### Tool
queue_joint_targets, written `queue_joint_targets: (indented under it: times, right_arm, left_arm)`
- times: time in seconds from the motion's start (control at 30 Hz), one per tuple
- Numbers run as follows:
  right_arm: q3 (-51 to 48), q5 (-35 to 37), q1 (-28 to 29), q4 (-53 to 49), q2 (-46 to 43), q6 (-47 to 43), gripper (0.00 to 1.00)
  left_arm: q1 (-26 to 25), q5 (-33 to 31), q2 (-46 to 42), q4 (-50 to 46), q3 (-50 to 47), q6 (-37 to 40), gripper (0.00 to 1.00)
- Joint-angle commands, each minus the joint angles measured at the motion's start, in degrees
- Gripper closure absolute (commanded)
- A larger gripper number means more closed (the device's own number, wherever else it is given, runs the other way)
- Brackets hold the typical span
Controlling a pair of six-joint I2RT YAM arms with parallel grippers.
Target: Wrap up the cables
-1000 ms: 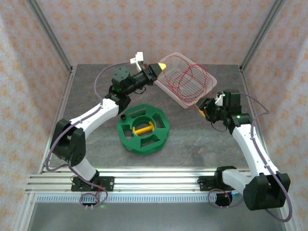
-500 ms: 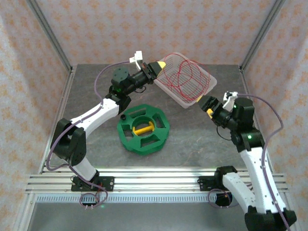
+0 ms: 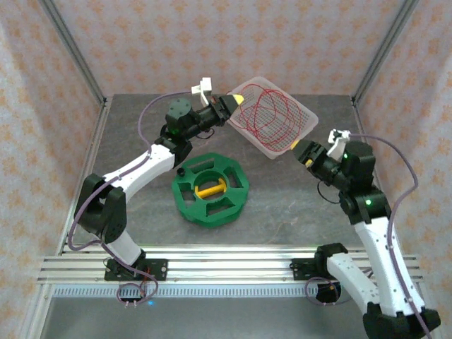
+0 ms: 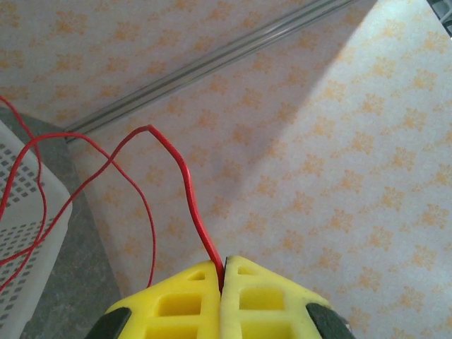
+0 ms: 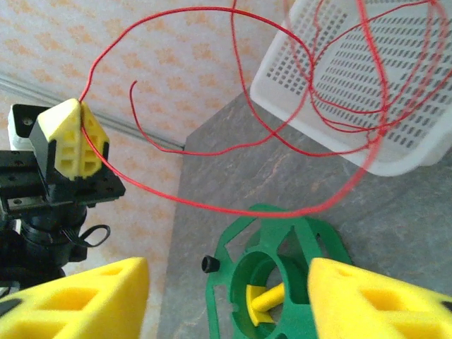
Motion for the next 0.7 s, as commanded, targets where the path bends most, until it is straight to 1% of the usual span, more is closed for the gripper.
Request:
queue_joint_targets:
  times: [0.0, 0.07, 0.13, 0.2, 0.27, 0.3, 0.33, 0.4, 0.47, 0.53, 0.67]
  right_arm:
    - [3.91, -0.59, 2.54, 4.54, 4.77, -1.74, 0.46]
    - [5.51, 1.45, 4.71, 5.36, 7.93, -2.7, 0.49]
    - [7.41, 3.51, 5.98, 5.48, 11.44, -3.81, 0.54]
    - [8.74, 4.43, 6.52, 6.3, 15.33, -4.94, 0.57]
    - [10.14, 6.44, 6.49, 5.69, 19.74, -6.48, 0.64]
    - [10.67, 7.53, 6.5, 5.19, 21.53, -7.51, 0.66]
    - [11.16, 9.04, 6.5, 4.5, 23.65, -8.75, 0.66]
    - [10.2, 9.9, 6.4, 6.51, 26.05, -10.79, 0.68]
    - [9.75, 13.37, 6.35, 7.26, 27.34, -13.25, 0.67]
    - [9.72, 14.28, 6.18, 8.28, 28.19, -16.0, 0.64]
    - [9.64, 14.52, 5.32, 10.85, 29.31, -19.33, 0.56]
  left_arm:
    - [-0.05, 3.02, -1.87, -0.79, 2.29, 1.16, 1.0]
    - [-0.02, 3.48, -2.53, -1.18, 2.12, 1.55, 1.0]
    - [0.0, 3.81, -3.09, -1.36, 1.88, 1.69, 1.0]
    - [-0.01, 4.01, -3.38, -0.95, 1.59, 1.39, 1.0]
    - [-0.02, 4.43, -3.47, 0.15, 1.45, 0.22, 1.0]
    - [-0.05, 4.66, -3.47, 0.78, 1.34, -0.42, 1.0]
    - [-0.06, 4.87, -3.58, 1.36, 1.32, -1.16, 1.0]
    - [0.01, 5.39, -3.81, 2.4, 1.08, -2.46, 1.0]
    - [0.03, 6.17, -4.22, 3.32, 0.92, -3.85, 1.0]
    - [0.03, 7.04, -4.5, 4.22, 0.75, -5.27, 1.0]
    - [0.1, 9.05, -4.94, 5.22, 0.8, -7.89, 1.0]
